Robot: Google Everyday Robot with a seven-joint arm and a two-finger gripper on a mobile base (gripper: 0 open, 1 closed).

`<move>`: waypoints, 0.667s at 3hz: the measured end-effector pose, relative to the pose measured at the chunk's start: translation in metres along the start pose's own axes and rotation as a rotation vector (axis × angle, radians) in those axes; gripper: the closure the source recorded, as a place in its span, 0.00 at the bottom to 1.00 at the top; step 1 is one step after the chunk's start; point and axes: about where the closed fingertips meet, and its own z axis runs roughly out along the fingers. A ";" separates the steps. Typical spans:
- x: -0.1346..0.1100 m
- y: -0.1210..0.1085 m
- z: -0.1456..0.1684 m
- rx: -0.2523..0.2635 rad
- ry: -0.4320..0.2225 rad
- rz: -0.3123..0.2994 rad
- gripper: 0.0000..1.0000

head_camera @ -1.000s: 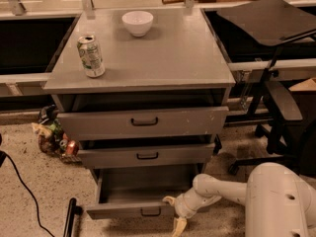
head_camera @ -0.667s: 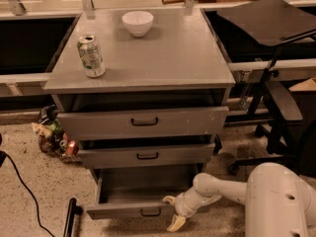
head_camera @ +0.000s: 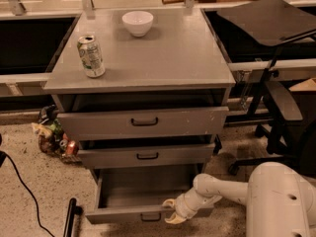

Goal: Open bottom drawer

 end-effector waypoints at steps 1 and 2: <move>-0.001 -0.001 -0.002 0.000 0.000 -0.001 1.00; -0.002 -0.002 -0.003 0.001 0.000 -0.001 1.00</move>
Offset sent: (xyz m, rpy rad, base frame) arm -0.0127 -0.0158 0.0524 0.0356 -0.0804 -0.0157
